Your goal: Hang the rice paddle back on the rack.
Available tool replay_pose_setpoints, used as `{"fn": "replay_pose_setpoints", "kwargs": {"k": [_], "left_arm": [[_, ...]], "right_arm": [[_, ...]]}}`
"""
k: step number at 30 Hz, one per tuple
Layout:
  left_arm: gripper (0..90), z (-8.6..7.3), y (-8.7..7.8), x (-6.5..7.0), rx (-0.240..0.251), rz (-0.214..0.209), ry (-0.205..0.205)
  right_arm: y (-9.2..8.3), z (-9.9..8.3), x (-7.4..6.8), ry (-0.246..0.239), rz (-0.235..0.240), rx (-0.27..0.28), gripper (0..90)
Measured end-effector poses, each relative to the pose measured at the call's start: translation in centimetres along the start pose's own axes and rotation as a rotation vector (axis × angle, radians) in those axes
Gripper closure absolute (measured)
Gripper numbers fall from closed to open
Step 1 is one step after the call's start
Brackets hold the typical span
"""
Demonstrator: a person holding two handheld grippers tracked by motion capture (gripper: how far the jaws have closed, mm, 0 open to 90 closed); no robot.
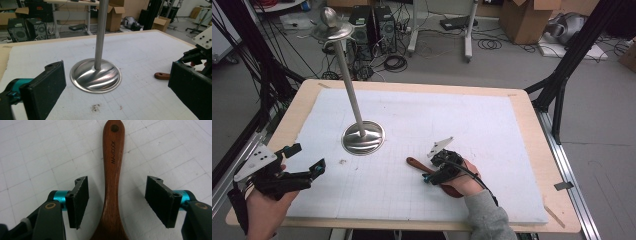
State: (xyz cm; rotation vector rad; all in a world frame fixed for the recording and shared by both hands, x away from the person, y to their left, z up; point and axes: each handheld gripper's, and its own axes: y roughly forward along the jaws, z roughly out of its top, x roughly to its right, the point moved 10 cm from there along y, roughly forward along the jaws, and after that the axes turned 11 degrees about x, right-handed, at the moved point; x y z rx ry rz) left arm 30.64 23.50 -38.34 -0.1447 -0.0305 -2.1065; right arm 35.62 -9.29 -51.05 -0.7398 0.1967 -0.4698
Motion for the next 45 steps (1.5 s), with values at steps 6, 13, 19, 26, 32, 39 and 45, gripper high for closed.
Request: {"fn": "replay_pose_setpoints", "kwargs": {"k": [6, 13, 19, 26, 32, 39, 45], "left_arm": [[1.8, -0.03, -0.01, 0.00, -0.001, 0.000, 0.000], [1.8, -0.02, 0.01, -0.02, 0.000, -0.001, 0.000], [1.8, -0.02, 0.01, -0.03, 0.000, 0.000, 0.000], [1.8, -0.10, 0.08, 0.05, -0.004, -0.001, 0.002], [1.8, -0.18, 0.13, 0.11, -0.007, -0.002, 0.003], [1.8, -0.30, 0.20, 0.09, -0.009, -0.001, 0.000], [1.8, -0.18, 0.15, 0.07, -0.005, -0.001, 0.001]], "right_arm": [[-0.36, -0.10, 0.12, 0.004, 0.005, -0.002, 48.9], [-0.61, -0.26, -0.02, -0.004, 0.006, -0.016, 55.5], [-0.74, -0.34, -0.13, -0.010, 0.005, -0.029, 60.0], [-0.82, -0.36, -0.26, -0.002, -0.004, -0.058, 62.4], [-0.84, -0.34, -0.22, 0.011, -0.001, -0.080, 67.0], [-0.94, -0.34, -0.22, 0.021, 0.003, -0.087, 75.6], [-0.97, -0.30, -0.18, 0.025, 0.006, -0.078, 76.6]]}}
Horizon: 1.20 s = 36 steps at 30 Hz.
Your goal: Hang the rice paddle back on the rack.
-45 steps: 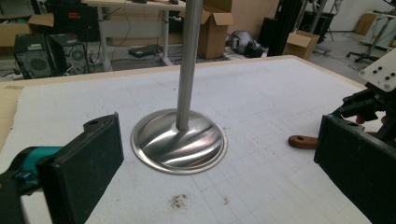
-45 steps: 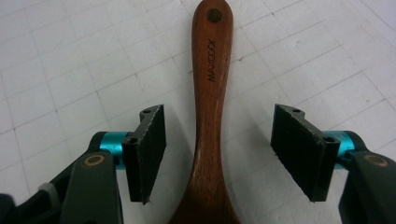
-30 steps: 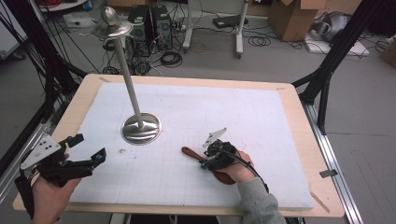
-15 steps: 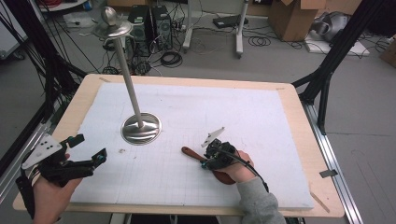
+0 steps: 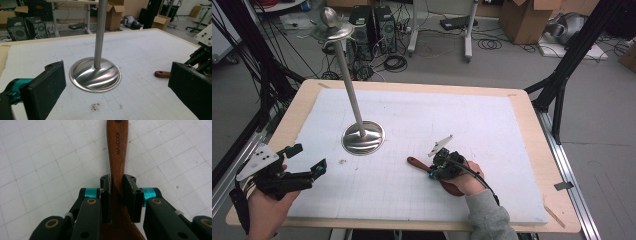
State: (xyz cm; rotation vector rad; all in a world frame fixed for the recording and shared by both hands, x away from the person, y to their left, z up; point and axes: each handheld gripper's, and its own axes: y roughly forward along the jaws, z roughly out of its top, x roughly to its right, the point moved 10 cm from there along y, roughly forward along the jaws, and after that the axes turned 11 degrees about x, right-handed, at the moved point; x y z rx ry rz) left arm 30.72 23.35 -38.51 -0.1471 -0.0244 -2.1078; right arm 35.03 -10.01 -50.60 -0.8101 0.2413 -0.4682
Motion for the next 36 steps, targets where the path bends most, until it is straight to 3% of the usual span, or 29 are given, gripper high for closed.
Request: {"fn": "replay_pose_setpoints", "kwargs": {"k": [6, 36], "left_arm": [[1.8, 0.1, -0.1, -0.1, 0.004, 0.001, 0.000], [1.8, 0.6, -0.1, 0.2, 0.014, -0.005, 0.007]], "right_arm": [[-0.3, 0.1, 0.0, 0.001, 0.008, 0.017, 77.0], [-4.8, 2.7, 0.9, 0.044, 0.014, 0.270, 77.4]]}}
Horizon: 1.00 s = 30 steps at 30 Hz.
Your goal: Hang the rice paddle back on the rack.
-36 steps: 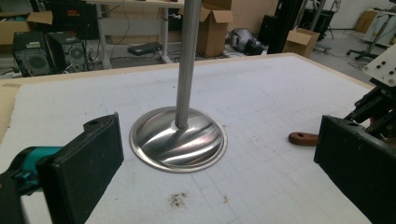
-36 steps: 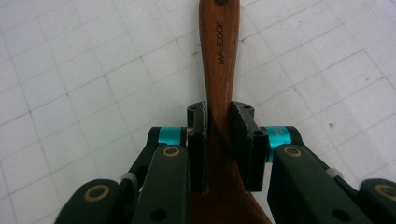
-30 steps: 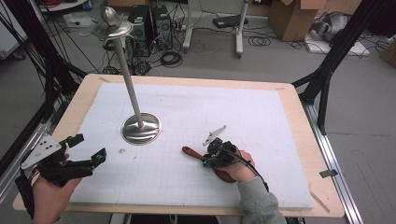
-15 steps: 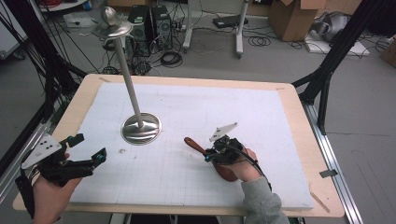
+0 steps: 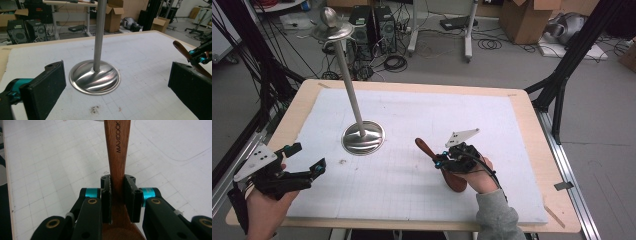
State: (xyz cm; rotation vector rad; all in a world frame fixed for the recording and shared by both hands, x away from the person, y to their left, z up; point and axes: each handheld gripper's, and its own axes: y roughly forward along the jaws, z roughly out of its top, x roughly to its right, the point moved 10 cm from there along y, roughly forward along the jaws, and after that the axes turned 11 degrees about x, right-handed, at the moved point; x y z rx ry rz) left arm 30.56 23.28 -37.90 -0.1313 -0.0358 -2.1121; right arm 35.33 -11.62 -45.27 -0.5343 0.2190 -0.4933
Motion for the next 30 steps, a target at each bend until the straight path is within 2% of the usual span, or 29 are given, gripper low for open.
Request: {"fn": "replay_pose_setpoints", "kwargs": {"k": [9, 15, 23, 30], "left_arm": [[1.8, 0.2, -0.1, 0.0, 0.008, -0.002, -0.001], [1.8, 0.3, -0.1, 0.1, 0.009, -0.010, -0.004], [1.8, 0.2, -0.1, 0.0, 0.013, -0.013, -0.020], [1.8, 0.1, 0.0, 0.1, 0.013, -0.017, -0.028]], "right_arm": [[-0.2, 0.4, 0.0, -0.007, 0.011, 0.030, 77.5], [-0.6, 0.6, 0.1, 0.013, 0.010, 0.047, 77.6], [-1.2, 1.2, 0.6, 0.026, 0.008, 0.096, 77.6], [-1.4, 2.1, 0.5, 0.045, 0.018, 0.140, 77.6]]}}
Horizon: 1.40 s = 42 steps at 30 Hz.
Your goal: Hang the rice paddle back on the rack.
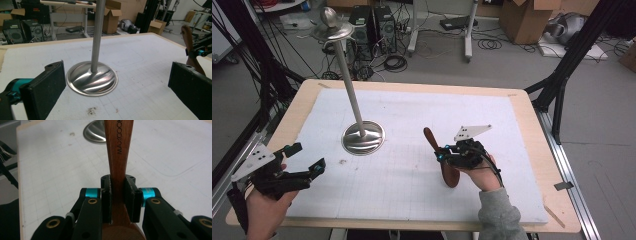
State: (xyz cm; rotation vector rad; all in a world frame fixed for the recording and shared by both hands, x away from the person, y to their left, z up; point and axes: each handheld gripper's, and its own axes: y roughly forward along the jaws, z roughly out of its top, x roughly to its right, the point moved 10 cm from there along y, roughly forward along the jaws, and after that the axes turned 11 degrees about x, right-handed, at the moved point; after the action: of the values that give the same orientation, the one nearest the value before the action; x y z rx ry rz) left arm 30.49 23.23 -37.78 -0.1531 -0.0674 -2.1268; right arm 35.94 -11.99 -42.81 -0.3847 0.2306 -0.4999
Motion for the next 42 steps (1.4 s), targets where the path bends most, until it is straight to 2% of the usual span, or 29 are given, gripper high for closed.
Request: {"fn": "replay_pose_setpoints", "kwargs": {"k": [7, 16, 24, 28, 33, 42], "left_arm": [[1.8, 0.1, -0.1, -0.1, 0.006, 0.000, 0.001], [1.8, 0.2, -0.2, -0.3, 0.010, 0.003, -0.008], [1.8, 0.0, -0.2, -0.5, 0.008, 0.002, -0.009], [1.8, 0.1, -0.2, -0.4, 0.010, 0.000, -0.011], [1.8, 0.0, -0.2, -0.5, 0.009, 0.000, -0.014], [1.8, -0.1, -0.1, -0.5, 0.005, -0.003, -0.013]], "right_arm": [[0.2, 2.8, -0.2, -0.021, 0.007, 0.050, 77.7], [0.7, 4.9, -0.2, -0.039, 0.019, 0.068, 77.7], [0.8, 7.1, -0.1, -0.024, 0.039, 0.100, 77.7], [1.0, 7.8, 0.2, -0.019, 0.033, 0.103, 77.8], [1.6, 8.9, 0.4, -0.002, 0.053, 0.126, 77.8], [2.5, 11.2, 0.0, -0.012, 0.074, 0.150, 77.8]]}}
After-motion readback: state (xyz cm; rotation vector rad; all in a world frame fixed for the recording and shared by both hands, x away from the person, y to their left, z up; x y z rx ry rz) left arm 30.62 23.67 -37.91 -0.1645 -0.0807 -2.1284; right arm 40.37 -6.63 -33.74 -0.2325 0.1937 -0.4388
